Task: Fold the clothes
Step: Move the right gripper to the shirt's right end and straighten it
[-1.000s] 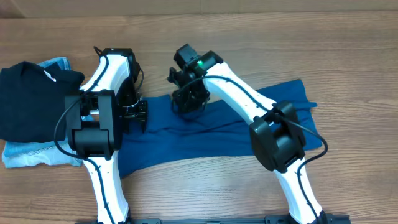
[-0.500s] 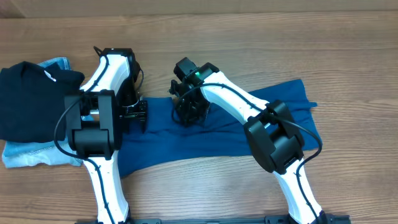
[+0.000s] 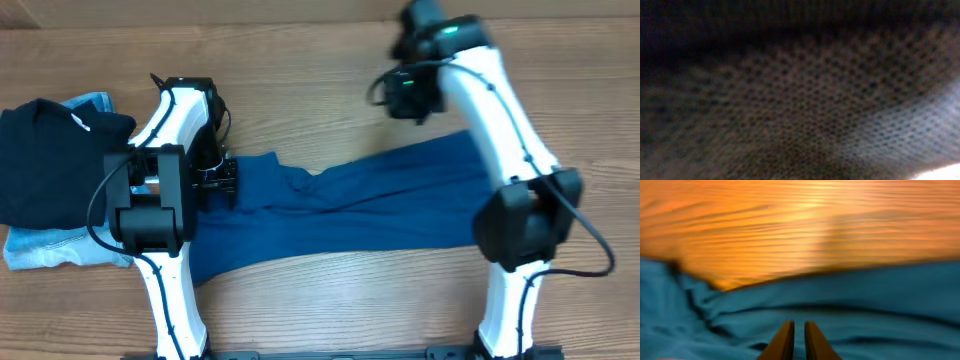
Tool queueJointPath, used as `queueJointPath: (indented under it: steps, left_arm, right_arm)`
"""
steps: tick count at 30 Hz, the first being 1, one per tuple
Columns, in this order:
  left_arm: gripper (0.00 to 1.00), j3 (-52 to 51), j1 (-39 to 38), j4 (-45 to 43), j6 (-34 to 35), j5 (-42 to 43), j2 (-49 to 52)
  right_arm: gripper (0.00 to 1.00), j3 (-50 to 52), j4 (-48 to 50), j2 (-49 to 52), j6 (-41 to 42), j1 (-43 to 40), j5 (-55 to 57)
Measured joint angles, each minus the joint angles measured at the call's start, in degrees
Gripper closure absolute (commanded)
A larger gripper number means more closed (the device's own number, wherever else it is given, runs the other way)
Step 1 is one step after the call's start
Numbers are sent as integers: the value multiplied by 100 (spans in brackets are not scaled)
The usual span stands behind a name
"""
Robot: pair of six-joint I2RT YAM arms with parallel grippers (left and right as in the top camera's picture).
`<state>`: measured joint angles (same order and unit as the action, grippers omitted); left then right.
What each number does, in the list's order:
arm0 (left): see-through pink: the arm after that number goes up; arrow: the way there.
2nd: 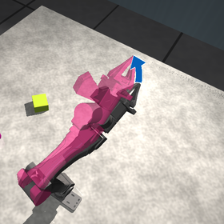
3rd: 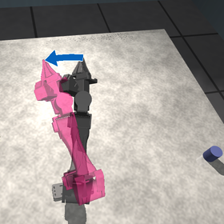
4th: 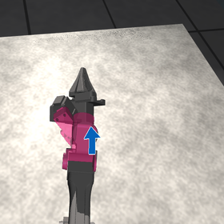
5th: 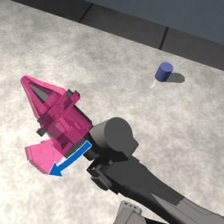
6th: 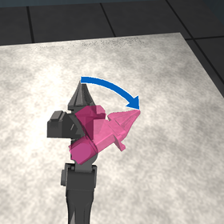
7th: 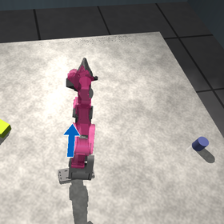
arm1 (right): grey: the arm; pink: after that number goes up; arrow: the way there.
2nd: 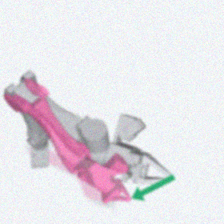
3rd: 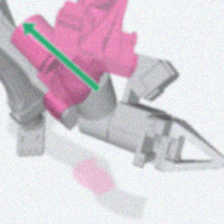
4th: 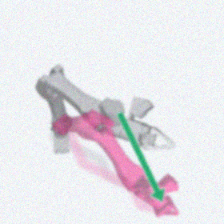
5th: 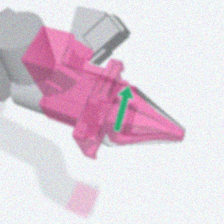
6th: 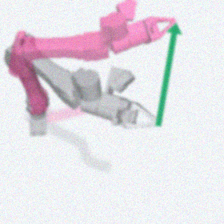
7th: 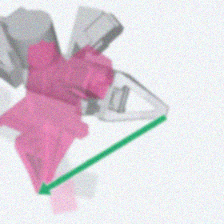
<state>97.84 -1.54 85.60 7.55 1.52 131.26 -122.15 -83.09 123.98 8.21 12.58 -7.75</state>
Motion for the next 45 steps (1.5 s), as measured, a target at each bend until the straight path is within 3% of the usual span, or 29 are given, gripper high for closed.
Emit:
queueJointPath:
  steps: [6,10,16,25,35,41,45]
  left_arm:
    - [45,0,0,-61,0,0,0]
    - [43,0,0,-79,0,4,0]
    - [40,-2,0,-262,74,107,0]
    - [39,-9,2,-1215,520,741,-238]
    - [40,-9,7,-1303,566,940,-254]
    - [43,-4,7,-1322,566,1029,-256]
    - [42,13,7,-1327,529,1019,-256]
  right_arm:
    - [82,1891,258,11,79,-944,74]
    - [78,3254,1421,26,92,-1147,59]
    - [78,4201,2472,-544,153,-1478,-459]
    - [79,4266,2769,-531,352,-2415,-1008]
    - [82,4242,2721,-522,361,-2446,-988]
    - [81,3230,1268,-151,356,-2524,-339]
    - [78,1875,459,-146,332,-2647,-262]
